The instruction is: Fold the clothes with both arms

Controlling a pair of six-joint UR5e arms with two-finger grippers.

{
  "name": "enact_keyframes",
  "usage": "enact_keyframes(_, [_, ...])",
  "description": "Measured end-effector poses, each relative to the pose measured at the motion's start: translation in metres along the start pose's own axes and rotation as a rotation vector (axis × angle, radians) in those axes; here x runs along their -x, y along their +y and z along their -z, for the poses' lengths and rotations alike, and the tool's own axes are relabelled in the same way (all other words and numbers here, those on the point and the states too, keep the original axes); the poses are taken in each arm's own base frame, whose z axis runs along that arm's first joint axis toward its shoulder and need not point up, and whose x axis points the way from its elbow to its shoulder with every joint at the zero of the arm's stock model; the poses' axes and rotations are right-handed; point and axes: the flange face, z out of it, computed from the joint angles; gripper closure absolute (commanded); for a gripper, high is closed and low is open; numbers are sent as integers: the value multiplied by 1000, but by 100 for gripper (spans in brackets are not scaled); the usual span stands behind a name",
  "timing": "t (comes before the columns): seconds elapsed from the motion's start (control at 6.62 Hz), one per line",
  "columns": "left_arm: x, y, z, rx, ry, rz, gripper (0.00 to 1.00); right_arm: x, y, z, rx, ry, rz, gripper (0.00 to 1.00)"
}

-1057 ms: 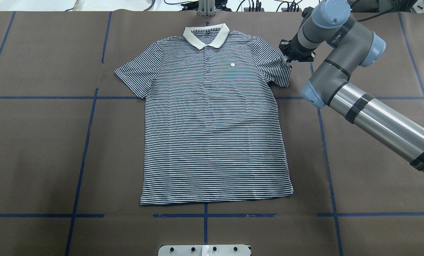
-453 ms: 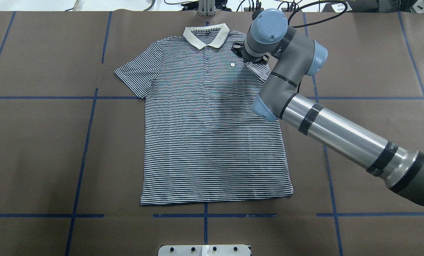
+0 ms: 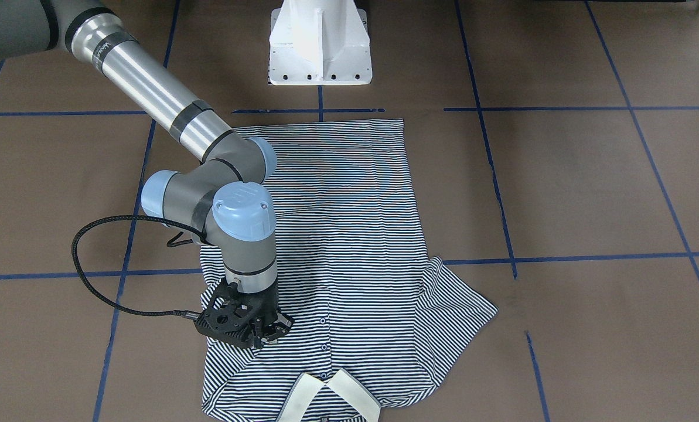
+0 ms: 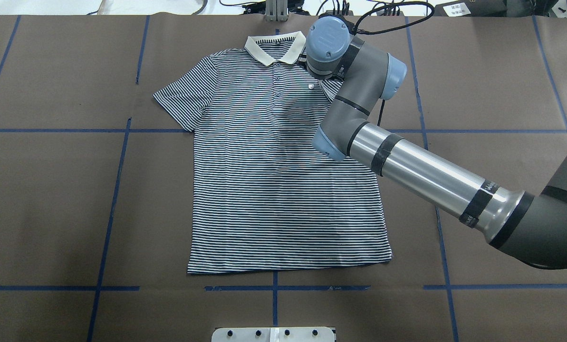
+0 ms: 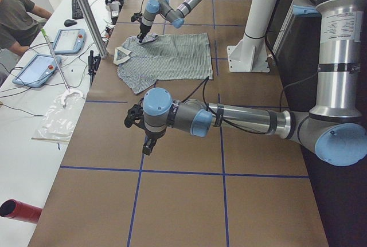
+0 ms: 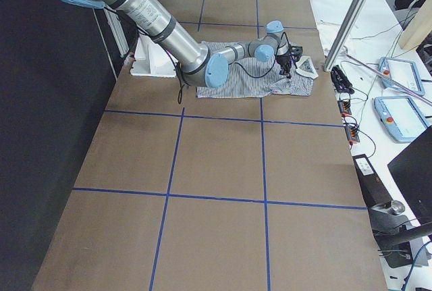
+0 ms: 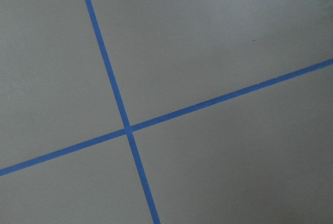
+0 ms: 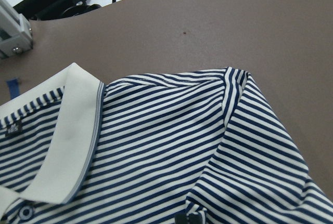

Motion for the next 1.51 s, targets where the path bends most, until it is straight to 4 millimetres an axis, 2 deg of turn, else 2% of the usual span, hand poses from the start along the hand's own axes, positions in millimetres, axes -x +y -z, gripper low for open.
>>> enact_keyframes(0.15, [0,-2,-1,0,1,-1,0,-3,-4,-6,-21,17,0,1])
enact_keyframes(0.45, [-5,-13,2,-21,-2,-28,0,-3,-13,-8,-63,33,0,0])
enact_keyframes(0.75, [-14,-25,6,-80,-6,-41,0,9,-19,6,-78,10,-5,0])
enact_keyframes(0.91, [-28,-44,-1,-106,6,-22,0,9,-28,20,-75,-20,-13,0])
enact_keyframes(1.06, [-57,-77,-16,-108,34,-3,0,-5,-40,36,-51,-57,-25,0])
enact_keyframes(1.21, [-92,-115,-38,-94,62,-2,0,-30,-54,50,-14,-88,-40,0])
enact_keyframes(1.51, [-181,-190,-101,-50,61,45,0,-83,-72,65,51,-123,-64,0])
